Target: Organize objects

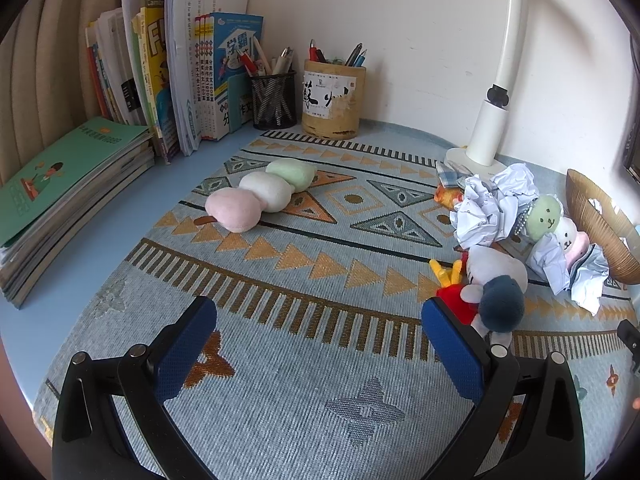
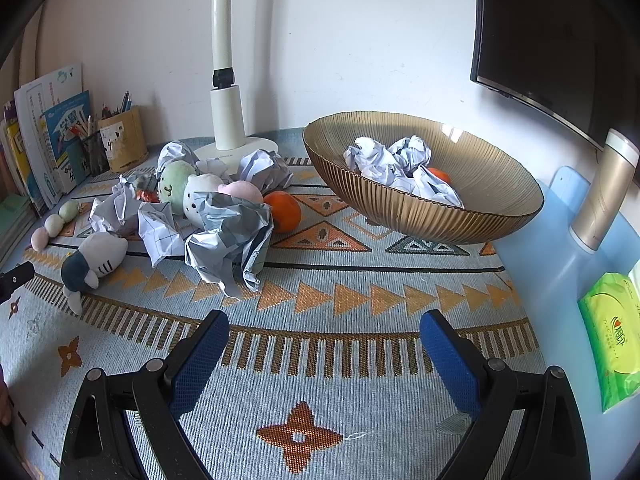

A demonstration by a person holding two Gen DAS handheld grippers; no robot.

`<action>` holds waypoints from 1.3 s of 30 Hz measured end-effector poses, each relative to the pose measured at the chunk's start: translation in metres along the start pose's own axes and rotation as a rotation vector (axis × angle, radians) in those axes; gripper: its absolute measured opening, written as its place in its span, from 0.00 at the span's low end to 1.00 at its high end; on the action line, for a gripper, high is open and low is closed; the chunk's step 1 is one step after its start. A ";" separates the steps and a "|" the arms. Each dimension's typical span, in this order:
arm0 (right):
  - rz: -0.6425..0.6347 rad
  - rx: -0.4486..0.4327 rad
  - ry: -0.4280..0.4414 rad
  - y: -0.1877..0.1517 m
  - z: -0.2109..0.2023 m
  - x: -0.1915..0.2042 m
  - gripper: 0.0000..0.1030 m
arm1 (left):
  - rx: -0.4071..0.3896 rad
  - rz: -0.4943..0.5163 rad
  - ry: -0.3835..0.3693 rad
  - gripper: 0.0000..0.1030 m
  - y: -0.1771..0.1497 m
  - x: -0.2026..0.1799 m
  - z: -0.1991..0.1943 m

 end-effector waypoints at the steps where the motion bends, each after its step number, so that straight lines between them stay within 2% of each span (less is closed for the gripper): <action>1: 0.001 -0.001 0.000 0.000 0.000 0.000 0.93 | 0.000 0.000 0.000 0.99 0.000 0.000 0.000; 39: 0.013 0.005 0.004 0.000 0.001 -0.004 0.93 | -0.005 -0.001 -0.015 0.99 0.001 0.002 0.000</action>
Point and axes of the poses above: each gripper's, at about its wrist camera, not at the fingertips, and z roughly the way its jaws point, x to its left, y to its top, the point moved 2 cm from there along z, roughly the way its jaws point, and after that the axes turned 3 degrees about -x, right-handed, at the moved point
